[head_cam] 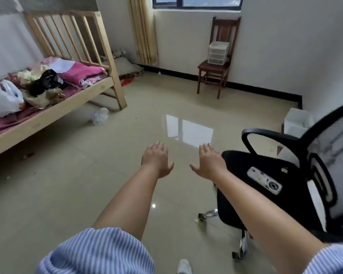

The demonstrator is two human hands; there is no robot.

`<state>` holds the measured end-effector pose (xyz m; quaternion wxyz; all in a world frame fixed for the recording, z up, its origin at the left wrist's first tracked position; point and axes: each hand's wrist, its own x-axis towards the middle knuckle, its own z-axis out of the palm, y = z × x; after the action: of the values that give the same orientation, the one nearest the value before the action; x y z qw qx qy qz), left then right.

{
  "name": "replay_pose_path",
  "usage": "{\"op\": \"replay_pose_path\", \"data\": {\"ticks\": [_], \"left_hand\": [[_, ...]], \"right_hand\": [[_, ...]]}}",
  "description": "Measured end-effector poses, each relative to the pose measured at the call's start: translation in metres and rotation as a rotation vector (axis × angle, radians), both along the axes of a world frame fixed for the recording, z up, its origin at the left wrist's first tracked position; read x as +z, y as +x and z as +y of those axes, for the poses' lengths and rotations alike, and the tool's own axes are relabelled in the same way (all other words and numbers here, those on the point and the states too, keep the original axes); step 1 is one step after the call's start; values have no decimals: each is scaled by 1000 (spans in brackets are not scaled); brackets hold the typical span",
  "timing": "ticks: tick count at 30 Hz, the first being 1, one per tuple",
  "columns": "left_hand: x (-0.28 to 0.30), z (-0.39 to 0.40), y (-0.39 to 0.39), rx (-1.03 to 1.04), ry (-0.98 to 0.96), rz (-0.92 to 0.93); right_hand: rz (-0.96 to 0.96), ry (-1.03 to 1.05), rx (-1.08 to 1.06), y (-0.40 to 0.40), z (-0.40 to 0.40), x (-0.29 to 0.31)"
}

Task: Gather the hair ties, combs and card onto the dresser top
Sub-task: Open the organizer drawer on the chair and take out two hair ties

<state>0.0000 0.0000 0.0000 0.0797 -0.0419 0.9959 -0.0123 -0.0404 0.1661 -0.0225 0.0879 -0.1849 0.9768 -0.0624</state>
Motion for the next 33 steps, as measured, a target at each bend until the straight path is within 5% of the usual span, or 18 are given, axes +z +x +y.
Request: {"op": "replay_pose_path", "data": {"ticks": [4,19,33], "left_hand": [[-5,-36,-80,33,31,-73],[25,-205,-511,-5,-46,-13],[10,-161,-989,-283,32,31]], "right_hand": [[-107,-9,-53,-85,-27,-3],[-14,-105,-123,-513,-177,37],[-62,-144,-395,-943,-136,19]]}}
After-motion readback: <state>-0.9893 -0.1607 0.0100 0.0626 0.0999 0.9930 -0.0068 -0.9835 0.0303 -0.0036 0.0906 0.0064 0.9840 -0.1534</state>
